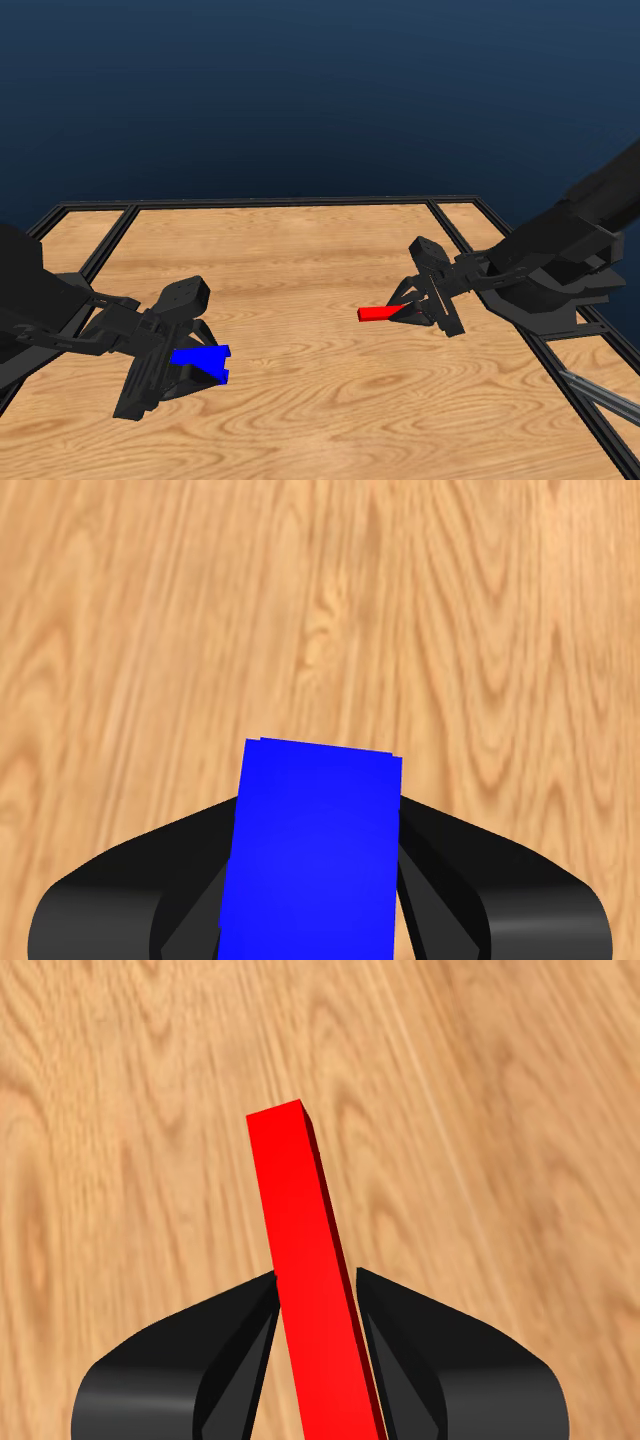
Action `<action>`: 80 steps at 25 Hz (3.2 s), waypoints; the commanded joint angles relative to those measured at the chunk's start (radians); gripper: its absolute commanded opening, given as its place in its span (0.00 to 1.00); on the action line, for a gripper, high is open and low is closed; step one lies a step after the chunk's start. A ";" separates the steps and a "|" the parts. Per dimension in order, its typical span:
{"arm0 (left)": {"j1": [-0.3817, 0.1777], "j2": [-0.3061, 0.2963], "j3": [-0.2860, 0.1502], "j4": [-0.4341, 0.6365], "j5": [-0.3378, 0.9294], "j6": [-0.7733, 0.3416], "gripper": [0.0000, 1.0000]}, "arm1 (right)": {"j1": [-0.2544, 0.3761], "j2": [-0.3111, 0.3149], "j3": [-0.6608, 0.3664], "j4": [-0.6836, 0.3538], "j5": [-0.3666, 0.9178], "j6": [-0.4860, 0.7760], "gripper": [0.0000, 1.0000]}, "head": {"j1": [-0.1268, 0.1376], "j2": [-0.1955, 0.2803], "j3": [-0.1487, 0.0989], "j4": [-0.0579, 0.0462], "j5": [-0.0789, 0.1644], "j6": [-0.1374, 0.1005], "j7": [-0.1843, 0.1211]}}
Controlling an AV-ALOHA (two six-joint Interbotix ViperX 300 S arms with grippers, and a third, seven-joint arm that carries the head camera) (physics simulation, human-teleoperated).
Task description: Insert peg into socket
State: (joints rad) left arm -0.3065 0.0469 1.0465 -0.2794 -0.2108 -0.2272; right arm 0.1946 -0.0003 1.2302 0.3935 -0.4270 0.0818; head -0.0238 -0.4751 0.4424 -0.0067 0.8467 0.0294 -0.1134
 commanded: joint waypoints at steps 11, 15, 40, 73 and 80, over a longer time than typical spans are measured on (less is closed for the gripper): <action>-0.099 -0.124 -0.179 0.487 0.584 -0.515 0.00 | 0.020 -0.035 -0.214 -0.006 0.116 -0.159 0.00 | 0.029 -0.023 -0.011 0.019 -0.035 0.033 0.051; -0.173 -0.143 -0.261 0.711 0.820 -0.787 0.00 | 0.022 -0.047 -0.316 -0.059 0.190 -0.153 0.00 | 0.035 -0.022 -0.011 0.022 -0.034 0.038 0.059; -0.236 -0.165 -0.334 1.128 0.986 -1.264 0.00 | -0.002 0.009 -0.668 -0.558 0.672 0.225 0.00 | 0.044 -0.022 -0.008 0.028 -0.030 0.052 0.069; -0.162 -0.107 -0.425 1.169 0.847 -1.228 0.00 | -0.044 0.234 -0.954 -0.612 0.626 0.202 0.00 | 0.070 -0.008 -0.013 0.036 -0.038 0.055 0.085; -0.158 -0.104 -0.439 1.157 0.786 -1.209 0.00 | -0.051 0.319 -1.007 -0.533 0.549 0.134 0.00 | 0.079 -0.006 -0.016 0.037 -0.053 0.047 0.086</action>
State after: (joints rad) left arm -0.4836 -0.0316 0.6547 0.8465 0.6443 -1.4607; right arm 0.1561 0.3118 0.2673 -0.1574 0.1851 0.2441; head 0.0520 -0.4840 0.4433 0.0298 0.8112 0.0805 -0.0280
